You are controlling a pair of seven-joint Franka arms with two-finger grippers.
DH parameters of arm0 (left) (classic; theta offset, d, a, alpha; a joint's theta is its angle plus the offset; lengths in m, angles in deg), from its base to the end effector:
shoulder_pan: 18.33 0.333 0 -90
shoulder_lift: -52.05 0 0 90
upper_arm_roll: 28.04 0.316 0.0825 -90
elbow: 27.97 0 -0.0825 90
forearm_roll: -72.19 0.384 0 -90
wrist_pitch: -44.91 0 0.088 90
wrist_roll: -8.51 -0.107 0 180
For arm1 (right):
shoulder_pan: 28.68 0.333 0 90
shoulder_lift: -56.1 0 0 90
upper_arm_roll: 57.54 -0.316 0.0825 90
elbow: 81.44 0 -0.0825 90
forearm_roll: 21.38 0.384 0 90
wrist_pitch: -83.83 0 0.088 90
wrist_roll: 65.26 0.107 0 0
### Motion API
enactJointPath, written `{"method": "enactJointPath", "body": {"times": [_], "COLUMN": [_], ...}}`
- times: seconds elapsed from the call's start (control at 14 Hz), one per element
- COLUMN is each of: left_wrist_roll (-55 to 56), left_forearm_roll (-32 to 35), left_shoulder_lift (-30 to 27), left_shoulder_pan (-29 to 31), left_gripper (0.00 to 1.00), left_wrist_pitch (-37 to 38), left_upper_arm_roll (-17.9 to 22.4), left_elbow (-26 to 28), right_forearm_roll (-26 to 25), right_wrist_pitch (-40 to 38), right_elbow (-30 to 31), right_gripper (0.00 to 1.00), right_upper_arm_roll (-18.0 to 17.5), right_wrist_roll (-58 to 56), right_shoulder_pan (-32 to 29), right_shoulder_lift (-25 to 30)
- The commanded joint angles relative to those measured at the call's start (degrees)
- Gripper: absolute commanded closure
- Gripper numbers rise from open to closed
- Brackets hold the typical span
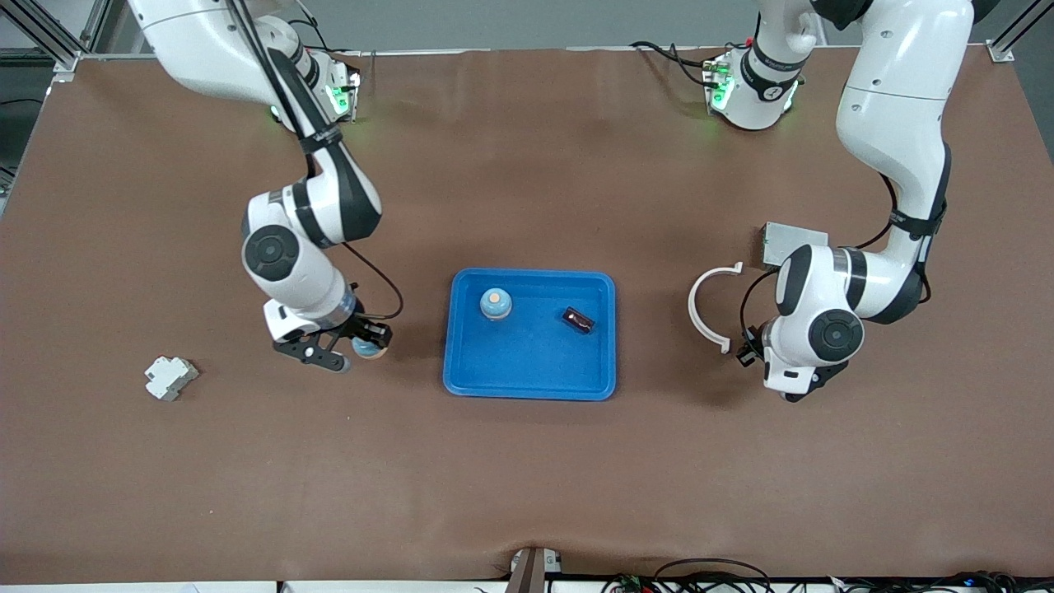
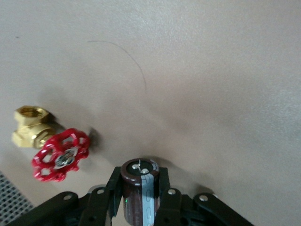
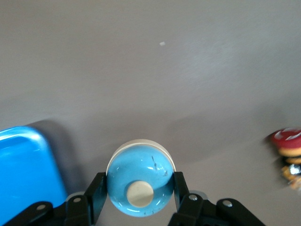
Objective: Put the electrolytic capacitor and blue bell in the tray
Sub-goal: 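Carry the second capacitor and the second bell over the blue tray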
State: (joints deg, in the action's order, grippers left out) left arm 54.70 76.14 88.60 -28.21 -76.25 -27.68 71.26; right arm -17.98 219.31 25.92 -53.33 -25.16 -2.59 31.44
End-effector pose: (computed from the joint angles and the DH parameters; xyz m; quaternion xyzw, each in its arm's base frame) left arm 0.6313 -0.1029 0.1944 -0.9478 -0.2911 0.0989 0.0850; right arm 0.5941 0.2425 0.2892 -0.9841 0.1747 -0.0233 0.0213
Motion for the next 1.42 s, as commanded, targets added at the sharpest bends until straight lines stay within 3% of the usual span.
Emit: {"method": "enactJointPath", "body": {"times": [0.0, 0.43, 0.64, 1.35], "left_wrist_roll": [1.00, 4.77, 9.35, 19.45], "left_forearm_roll": [0.62, 0.44, -2.00, -5.71], "left_shoulder_lift": [0.01, -0.60, -0.60, -0.25], "left_shoulder_pan": [-0.22, -1.01, -1.98, -5.05], "left_gripper": [0.94, 0.93, 0.93, 0.93], "left_wrist_pitch": [6.79, 15.84, 19.11, 18.68], "left_upper_arm_roll": [-0.01, -0.62, -1.15, -2.29], "left_elbow": [-5.96, -12.99, -17.39, -24.08], "right_forearm_roll": [0.56, -0.06, -0.41, -0.67], "right_wrist_pitch": [-2.85, -3.55, -8.11, -8.39], "right_elbow": [-5.12, -13.73, -21.63, -29.74], "right_gripper": [1.00, 1.00, 1.00, 1.00], "right_upper_arm_roll": [0.62, 0.71, 0.80, 0.97], "right_wrist_roll": [6.47, 17.45, 22.99, 29.68], "right_shoulder_pan": [3.34, 9.05, 11.60, 13.55], "right_shoulder_lift": [-1.96, -9.07, -14.34, -22.62]}}
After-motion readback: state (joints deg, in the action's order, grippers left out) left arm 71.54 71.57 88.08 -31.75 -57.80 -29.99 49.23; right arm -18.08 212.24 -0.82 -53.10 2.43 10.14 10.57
